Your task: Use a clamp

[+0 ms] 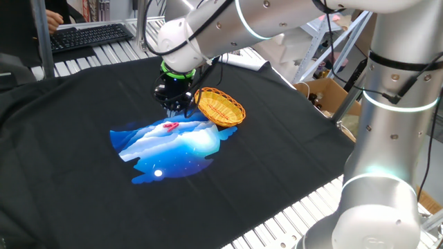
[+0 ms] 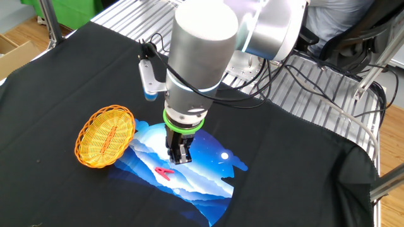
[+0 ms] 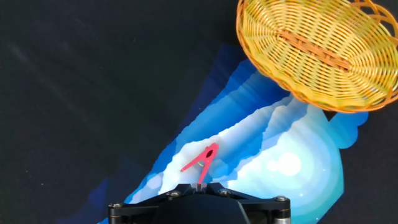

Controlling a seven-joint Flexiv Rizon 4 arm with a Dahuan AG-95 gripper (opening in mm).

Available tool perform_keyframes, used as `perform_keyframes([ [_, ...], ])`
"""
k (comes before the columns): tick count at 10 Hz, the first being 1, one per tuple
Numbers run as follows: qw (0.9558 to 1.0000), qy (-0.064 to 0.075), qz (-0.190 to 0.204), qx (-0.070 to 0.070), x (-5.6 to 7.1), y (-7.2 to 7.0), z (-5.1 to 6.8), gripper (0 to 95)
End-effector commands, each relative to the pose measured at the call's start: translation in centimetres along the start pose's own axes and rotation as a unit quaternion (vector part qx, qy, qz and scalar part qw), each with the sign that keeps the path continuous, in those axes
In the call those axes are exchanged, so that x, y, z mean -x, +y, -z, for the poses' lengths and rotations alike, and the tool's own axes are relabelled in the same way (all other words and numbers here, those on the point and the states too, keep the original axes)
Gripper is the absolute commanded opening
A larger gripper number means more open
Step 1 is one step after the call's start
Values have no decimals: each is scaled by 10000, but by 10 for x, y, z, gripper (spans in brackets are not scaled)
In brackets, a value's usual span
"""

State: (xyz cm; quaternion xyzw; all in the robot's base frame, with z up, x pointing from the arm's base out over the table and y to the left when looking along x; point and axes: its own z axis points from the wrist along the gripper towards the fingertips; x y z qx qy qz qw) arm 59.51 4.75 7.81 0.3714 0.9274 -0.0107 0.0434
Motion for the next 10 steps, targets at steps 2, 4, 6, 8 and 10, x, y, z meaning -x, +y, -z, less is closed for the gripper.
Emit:
perform_keyframes([
  [2,10000,6,85,-3,0,0,0,0],
  [4,9999,38,150,8,0,0,0,0],
  [6,9998,45,172,32,0,0,0,0],
  [8,9992,106,356,170,0,0,0,0],
  [10,9984,210,438,297,0,0,0,0],
])
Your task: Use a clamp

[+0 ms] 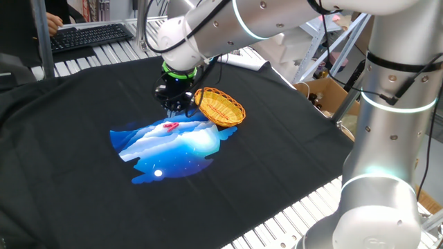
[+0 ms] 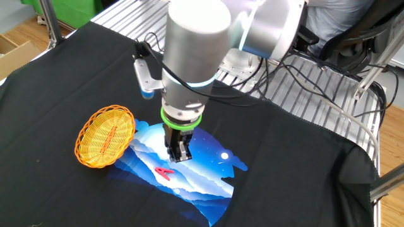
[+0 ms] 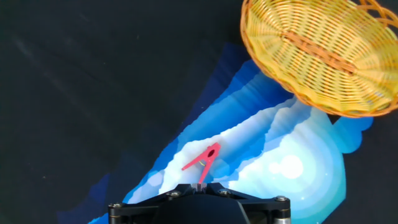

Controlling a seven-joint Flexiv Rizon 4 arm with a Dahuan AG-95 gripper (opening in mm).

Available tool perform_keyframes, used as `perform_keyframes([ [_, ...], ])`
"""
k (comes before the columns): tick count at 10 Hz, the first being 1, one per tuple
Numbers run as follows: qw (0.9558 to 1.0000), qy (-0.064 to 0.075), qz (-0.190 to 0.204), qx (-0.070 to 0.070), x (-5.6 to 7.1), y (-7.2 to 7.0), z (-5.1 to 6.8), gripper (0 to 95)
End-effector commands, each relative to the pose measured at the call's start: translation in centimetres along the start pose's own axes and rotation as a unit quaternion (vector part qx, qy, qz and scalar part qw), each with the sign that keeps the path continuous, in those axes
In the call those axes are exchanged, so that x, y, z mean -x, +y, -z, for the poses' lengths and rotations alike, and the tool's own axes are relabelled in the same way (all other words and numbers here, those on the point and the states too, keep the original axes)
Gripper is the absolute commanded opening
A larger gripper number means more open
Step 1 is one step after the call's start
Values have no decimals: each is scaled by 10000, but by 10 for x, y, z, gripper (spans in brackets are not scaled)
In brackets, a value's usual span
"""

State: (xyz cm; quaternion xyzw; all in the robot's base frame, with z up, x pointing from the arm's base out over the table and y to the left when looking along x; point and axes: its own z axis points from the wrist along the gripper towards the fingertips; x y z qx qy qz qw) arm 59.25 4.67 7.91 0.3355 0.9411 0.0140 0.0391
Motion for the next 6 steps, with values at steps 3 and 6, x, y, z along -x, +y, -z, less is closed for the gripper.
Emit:
perform_keyframes([
  [3,9999,115,92,77,1,2,-2,0],
  [6,9994,209,246,83,1,2,-2,0],
])
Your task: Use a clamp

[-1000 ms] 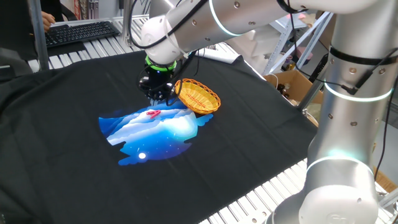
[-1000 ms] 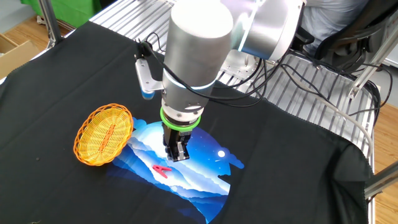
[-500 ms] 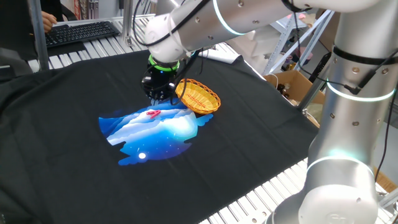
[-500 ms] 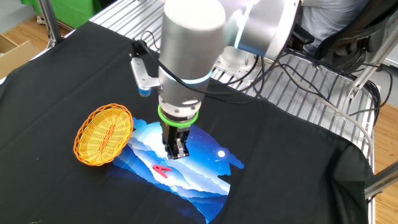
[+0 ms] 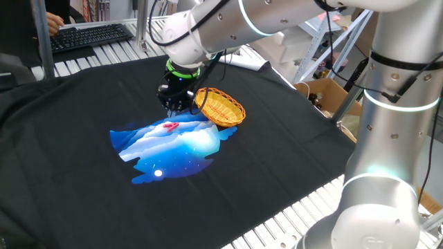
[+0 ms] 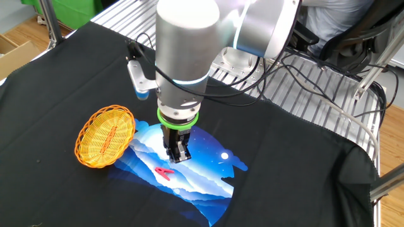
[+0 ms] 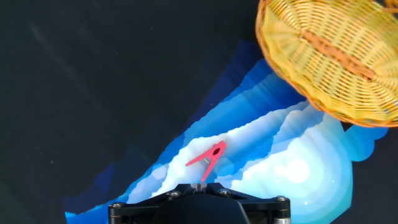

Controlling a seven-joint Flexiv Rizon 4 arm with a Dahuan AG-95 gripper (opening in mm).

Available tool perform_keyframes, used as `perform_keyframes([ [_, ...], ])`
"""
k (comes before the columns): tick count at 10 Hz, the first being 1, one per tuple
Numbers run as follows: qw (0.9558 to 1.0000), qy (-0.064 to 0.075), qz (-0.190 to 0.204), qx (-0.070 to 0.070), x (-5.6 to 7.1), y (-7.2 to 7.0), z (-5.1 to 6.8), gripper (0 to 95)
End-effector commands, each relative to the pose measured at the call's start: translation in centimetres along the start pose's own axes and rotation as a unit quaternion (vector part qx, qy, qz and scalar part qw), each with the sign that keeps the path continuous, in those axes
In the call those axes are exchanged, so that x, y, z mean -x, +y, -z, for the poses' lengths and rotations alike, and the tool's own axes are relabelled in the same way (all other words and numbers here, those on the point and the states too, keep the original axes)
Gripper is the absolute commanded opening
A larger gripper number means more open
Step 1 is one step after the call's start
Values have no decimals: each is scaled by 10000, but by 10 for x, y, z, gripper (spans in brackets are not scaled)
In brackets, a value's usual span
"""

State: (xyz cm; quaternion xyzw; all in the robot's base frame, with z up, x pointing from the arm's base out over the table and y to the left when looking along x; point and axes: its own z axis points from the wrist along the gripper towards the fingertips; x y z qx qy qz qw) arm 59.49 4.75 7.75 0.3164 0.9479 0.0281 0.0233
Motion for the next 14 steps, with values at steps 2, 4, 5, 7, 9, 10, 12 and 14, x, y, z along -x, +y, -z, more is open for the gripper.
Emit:
perform_keyframes([
  [2,10000,42,80,-4,0,0,0,0],
  [4,9999,66,105,-40,0,0,0,0],
  [5,9999,52,125,-49,0,0,0,0],
  [7,9999,19,100,-124,0,0,0,0],
  [9,9999,18,27,-148,0,0,0,0],
  [10,9998,-29,-44,-182,0,0,0,0],
  [12,9996,-59,-194,-213,0,0,0,0],
  [14,9993,-86,-280,-249,0,4,-4,0],
])
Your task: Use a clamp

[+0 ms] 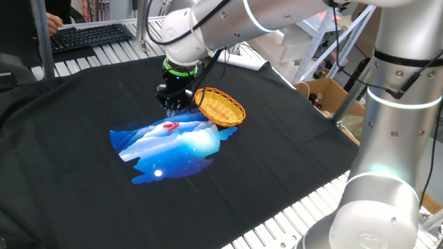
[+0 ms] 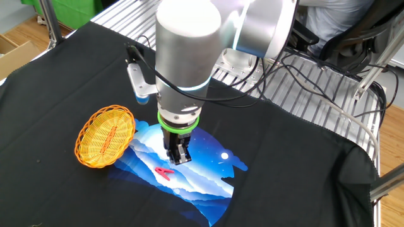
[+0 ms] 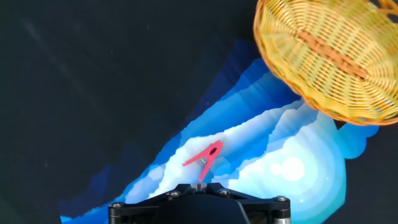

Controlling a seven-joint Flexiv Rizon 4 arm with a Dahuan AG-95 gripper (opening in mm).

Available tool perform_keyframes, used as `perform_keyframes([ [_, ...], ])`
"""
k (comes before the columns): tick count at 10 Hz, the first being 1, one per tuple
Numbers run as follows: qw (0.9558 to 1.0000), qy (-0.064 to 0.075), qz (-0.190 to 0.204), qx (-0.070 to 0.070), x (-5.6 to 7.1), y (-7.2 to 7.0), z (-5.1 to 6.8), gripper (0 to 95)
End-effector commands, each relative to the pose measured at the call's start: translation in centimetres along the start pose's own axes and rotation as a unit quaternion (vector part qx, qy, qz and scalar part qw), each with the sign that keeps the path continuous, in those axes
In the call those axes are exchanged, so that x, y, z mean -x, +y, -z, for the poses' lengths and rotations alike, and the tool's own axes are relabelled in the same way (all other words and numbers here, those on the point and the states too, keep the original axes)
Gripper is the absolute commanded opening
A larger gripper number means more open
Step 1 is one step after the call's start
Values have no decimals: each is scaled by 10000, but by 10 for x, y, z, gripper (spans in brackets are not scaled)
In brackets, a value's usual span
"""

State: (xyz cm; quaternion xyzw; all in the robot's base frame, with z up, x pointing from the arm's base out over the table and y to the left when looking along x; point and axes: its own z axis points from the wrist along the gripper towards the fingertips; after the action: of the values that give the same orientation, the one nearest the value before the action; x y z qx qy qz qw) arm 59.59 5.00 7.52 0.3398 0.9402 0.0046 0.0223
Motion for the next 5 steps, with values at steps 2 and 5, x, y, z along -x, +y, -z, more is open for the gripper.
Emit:
perform_keyframes([
  [2,9999,-30,-145,-21,1,5,-6,0],
  [5,9993,-41,-375,-28,1,10,-13,190],
])
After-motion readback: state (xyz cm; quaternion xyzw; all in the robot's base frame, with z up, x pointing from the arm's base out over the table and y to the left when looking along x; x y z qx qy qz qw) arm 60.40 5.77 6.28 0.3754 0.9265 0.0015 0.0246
